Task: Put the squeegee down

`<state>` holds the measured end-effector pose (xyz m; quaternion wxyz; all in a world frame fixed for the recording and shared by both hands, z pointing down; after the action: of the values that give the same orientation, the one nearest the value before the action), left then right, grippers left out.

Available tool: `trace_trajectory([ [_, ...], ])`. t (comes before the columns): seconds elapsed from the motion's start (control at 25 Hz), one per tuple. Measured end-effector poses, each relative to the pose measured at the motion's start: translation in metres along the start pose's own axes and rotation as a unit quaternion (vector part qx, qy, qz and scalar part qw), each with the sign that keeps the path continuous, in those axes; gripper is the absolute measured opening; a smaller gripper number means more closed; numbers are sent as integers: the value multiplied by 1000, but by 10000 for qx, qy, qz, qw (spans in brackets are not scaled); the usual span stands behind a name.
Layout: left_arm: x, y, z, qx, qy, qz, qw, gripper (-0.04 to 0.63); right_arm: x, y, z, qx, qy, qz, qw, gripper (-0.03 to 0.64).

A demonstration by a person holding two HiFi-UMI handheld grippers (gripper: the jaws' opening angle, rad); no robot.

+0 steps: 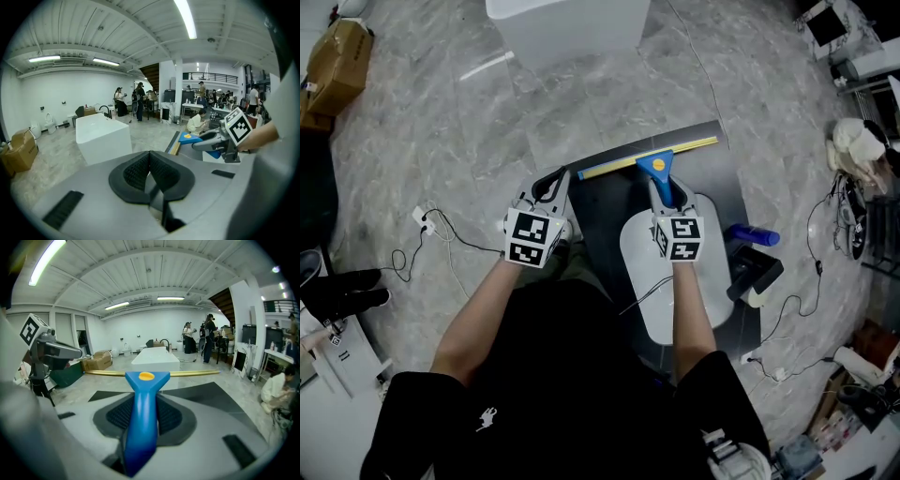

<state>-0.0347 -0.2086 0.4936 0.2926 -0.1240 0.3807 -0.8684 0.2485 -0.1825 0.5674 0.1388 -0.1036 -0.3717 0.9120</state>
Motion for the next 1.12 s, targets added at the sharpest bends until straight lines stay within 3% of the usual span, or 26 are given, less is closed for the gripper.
trace_trajectory([
  [1.12,0,8,40,350,22,53,9994,3,-8,-2,65,572,-35,-214,9981,132],
])
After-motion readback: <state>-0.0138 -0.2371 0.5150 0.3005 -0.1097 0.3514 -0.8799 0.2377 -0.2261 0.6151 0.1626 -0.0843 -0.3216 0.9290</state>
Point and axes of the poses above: the fingertips, and each gripper's own axes: z forward along the fingers, x to its left, y out of its top, the point moved 10 cm from there along -z, backward along the fingers, and after that the axes turned 12 degrees about x, right-handed, at the moved point
